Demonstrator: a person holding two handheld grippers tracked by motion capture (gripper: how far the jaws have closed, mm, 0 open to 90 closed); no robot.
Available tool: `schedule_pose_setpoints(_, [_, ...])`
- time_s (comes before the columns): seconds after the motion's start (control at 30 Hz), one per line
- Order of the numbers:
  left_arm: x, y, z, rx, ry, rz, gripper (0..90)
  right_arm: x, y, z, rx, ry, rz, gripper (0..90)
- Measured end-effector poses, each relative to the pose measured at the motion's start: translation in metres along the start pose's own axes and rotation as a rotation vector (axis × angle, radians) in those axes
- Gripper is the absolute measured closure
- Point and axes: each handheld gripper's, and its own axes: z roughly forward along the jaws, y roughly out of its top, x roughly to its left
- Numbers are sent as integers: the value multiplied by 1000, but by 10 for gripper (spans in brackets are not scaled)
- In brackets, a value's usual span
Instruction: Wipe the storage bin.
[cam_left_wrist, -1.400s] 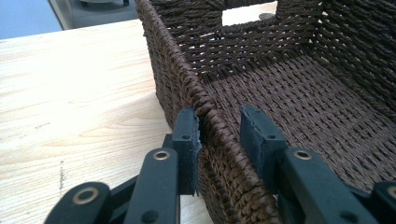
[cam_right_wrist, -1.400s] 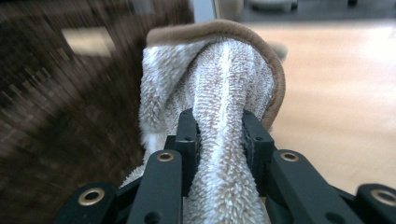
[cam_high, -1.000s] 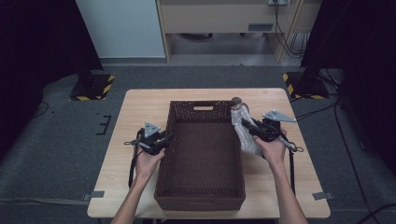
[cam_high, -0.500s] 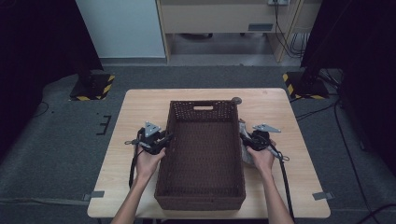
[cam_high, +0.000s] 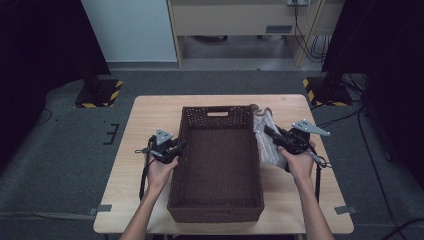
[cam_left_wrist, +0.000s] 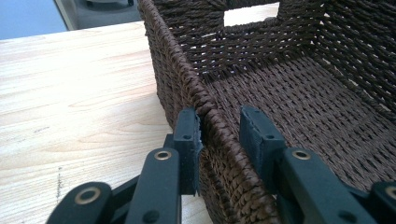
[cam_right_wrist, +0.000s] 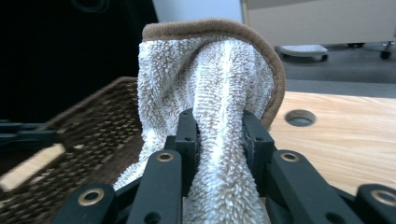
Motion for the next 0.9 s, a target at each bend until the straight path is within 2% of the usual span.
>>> schedule_pose_setpoints(0.1, [0, 0, 1, -2, 1, -5, 680, 9, -10, 4, 60, 10, -22, 732])
schedule_pose_setpoints(0.17, [0, 0, 1, -3, 0, -5, 680, 11, -21, 11, 90, -4, -30, 732])
schedule_pose_setpoints(0.27, [0, 0, 1, -4, -2, -8, 680, 5, -31, 14, 58, -23, 11, 733])
schedule_pose_setpoints(0.33, [1, 0, 1, -5, -4, -9, 680, 4, -34, 15, 49, -32, 10, 734])
schedule_pose_setpoints(0.43, [1, 0, 1, -7, -7, -10, 679, 2, -38, 15, 28, -34, 34, 735])
schedule_pose_setpoints(0.6, [1, 0, 1, -9, -13, -15, 678, 1, -39, 16, 31, -57, 22, 737])
schedule_pose_setpoints(0.7, [1, -1, 1, -11, -14, -17, 678, 0, -39, 16, 30, -60, 39, 737])
schedule_pose_setpoints(0.77, [1, -1, 1, -12, -16, -18, 678, -2, -41, 16, 47, -87, 22, 738])
schedule_pose_setpoints(0.8, [1, -1, 1, -12, -16, -18, 677, -5, -44, 17, 74, -95, 18, 739])
schedule_pose_setpoints(0.83, [1, -1, 1, -13, -17, -20, 677, -5, -44, 17, 74, -95, 18, 739])
schedule_pose_setpoints(0.87, [1, -1, 1, -13, -16, -20, 678, -9, -57, 20, 100, -81, 41, 739])
schedule_pose_setpoints(0.9, [1, -1, 1, -13, -16, -21, 677, -10, -62, 22, 104, -75, 49, 739])
